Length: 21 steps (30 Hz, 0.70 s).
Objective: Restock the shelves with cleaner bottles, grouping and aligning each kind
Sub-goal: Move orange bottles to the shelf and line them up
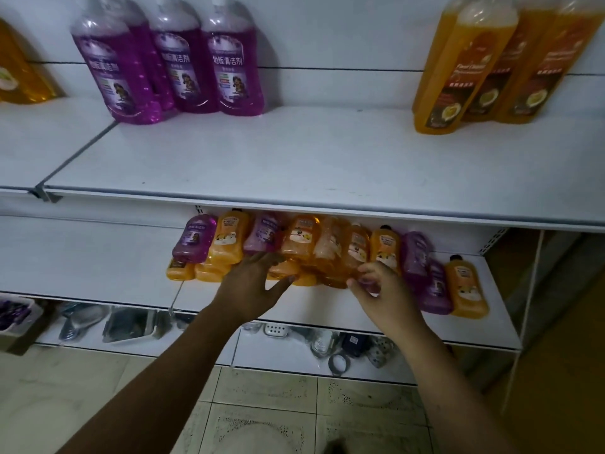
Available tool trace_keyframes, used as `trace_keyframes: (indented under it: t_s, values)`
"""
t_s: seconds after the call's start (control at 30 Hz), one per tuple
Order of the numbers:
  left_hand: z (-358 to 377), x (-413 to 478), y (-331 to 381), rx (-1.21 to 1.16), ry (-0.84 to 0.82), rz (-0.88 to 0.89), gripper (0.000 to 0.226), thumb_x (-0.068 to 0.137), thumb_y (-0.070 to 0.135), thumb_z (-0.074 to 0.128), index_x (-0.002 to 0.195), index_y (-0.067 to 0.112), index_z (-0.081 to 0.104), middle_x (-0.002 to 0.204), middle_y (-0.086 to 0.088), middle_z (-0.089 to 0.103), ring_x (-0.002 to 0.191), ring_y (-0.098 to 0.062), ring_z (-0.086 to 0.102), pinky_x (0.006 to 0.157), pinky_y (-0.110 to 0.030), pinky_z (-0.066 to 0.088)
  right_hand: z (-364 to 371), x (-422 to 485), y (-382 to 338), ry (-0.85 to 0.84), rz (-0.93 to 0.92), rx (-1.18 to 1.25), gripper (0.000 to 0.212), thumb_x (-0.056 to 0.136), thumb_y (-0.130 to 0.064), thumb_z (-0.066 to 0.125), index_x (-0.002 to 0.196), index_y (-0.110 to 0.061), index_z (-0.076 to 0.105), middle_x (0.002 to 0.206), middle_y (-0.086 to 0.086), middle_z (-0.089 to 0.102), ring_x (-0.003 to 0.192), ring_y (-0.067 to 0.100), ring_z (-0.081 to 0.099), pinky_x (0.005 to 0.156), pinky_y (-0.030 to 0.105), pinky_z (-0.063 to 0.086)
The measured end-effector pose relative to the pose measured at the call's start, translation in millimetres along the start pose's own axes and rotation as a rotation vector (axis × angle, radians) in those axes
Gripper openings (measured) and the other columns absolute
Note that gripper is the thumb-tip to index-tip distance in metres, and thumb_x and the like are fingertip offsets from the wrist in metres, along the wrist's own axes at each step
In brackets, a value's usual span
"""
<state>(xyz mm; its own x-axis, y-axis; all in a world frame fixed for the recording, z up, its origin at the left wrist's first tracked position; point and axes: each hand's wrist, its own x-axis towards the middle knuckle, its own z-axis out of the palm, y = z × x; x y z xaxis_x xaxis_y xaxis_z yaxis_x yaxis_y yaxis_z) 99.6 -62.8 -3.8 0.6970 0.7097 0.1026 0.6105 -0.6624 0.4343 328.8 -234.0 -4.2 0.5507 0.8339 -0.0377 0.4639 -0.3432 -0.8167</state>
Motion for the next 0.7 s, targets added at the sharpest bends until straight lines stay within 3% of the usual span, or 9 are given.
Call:
trace_keyframes:
  t_s: [0.07,0.17,0.27,0.33,0.4,0.5,0.57,0.7]
  values:
    - [15.3,18.2,-9.3,-0.070,-0.039,-0.085,0.068,0.090,0.074,0.052,0.135,0.024,0.061,0.127,0.000,0.070,0.116,-0.022,0.065,0.093,-0.041,0.058,14.6,20.6,13.6,-0.035,0.067,0.073,0.028,0.093,-0.037,0.077,0.114,-0.025,0.063,0.102,-0.014,0.069,0.095,0.000,0.066,0.073,0.014,0.048]
    - [33.0,45.8,-15.0,-0.221,-0.078,-0.155,0.060,0.097,0.048,0.069,0.146,0.019,0.052,0.138,-0.008,0.065,0.126,-0.029,0.063,0.102,-0.037,0.052,39.9,45.8,28.6,-0.088,0.184,0.161,0.038,0.093,-0.041,0.075,0.121,-0.018,0.062,0.113,-0.006,0.068,0.100,0.010,0.065,0.075,0.021,0.048]
    - [44.9,70.4,-16.3,-0.315,-0.109,-0.210,0.064,0.100,0.033,0.068,0.156,0.020,0.040,0.149,-0.008,0.059,0.135,-0.030,0.056,0.105,-0.033,0.045,60.5,63.4,35.9,-0.096,0.324,0.290,0.043,0.094,-0.046,0.073,0.124,-0.021,0.058,0.122,-0.002,0.068,0.106,0.016,0.067,0.082,0.029,0.052]
    - [55.8,80.3,-19.5,-0.342,-0.117,-0.250,0.062,0.100,0.038,0.066,0.154,0.023,0.041,0.145,-0.007,0.061,0.132,-0.031,0.059,0.104,-0.038,0.050,72.5,69.8,40.6,-0.088,0.422,0.421,0.054,0.092,-0.050,0.073,0.137,-0.026,0.053,0.133,0.000,0.065,0.115,0.023,0.067,0.089,0.038,0.057]
    - [64.5,88.6,-23.1,-0.362,-0.140,-0.272,0.063,0.100,0.043,0.064,0.154,0.025,0.038,0.145,-0.005,0.061,0.131,-0.031,0.061,0.102,-0.042,0.054,82.9,76.6,40.9,-0.100,0.526,0.595,0.069,0.091,-0.053,0.073,0.150,-0.031,0.044,0.139,-0.001,0.061,0.119,0.026,0.065,0.086,0.040,0.058]
    - [71.3,99.6,-21.4,-0.458,-0.158,-0.322,0.074,0.101,0.039,0.066,0.160,0.022,0.025,0.153,-0.006,0.054,0.137,-0.032,0.055,0.107,-0.043,0.050,90.0,86.2,31.2,-0.096,0.671,0.969,0.059,0.094,-0.047,0.072,0.145,-0.029,0.049,0.131,0.005,0.067,0.116,0.026,0.066,0.094,0.042,0.055]
    - [71.9,105.9,-17.8,-0.500,-0.072,-0.371,0.077,0.099,0.041,0.068,0.160,0.021,0.026,0.154,-0.006,0.053,0.140,-0.032,0.052,0.111,-0.042,0.047,92.0,92.0,25.2,-0.015,0.757,1.162,0.053,0.094,-0.041,0.075,0.140,-0.027,0.053,0.127,0.009,0.069,0.113,0.027,0.067,0.097,0.043,0.056]
    - [74.1,113.4,-13.5,-0.469,-0.047,-0.497,0.080,0.092,0.045,0.074,0.156,0.022,0.031,0.147,-0.006,0.059,0.132,-0.035,0.059,0.108,-0.050,0.052,96.6,96.9,18.6,0.007,0.793,1.203,0.060,0.091,-0.038,0.079,0.143,-0.027,0.052,0.135,0.010,0.066,0.114,0.029,0.067,0.093,0.044,0.058]
